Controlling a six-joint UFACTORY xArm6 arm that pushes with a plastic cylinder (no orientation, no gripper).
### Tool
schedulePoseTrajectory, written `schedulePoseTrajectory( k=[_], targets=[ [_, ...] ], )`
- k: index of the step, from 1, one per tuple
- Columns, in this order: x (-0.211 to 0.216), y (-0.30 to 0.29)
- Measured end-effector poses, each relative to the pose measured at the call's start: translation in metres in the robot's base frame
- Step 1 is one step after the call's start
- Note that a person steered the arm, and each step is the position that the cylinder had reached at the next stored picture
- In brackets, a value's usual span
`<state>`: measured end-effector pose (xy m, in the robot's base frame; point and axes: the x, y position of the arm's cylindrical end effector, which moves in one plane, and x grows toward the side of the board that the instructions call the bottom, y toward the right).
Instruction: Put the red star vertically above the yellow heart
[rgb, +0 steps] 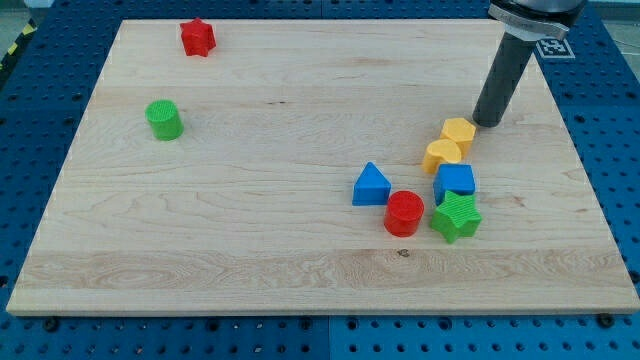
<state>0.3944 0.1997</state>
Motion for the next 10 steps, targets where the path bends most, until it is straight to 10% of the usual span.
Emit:
schedulePoseTrajectory(
  k=[6,10],
  targets=[
    [-0.051,-0.145],
    [-0.083,-0.356]
  ],
)
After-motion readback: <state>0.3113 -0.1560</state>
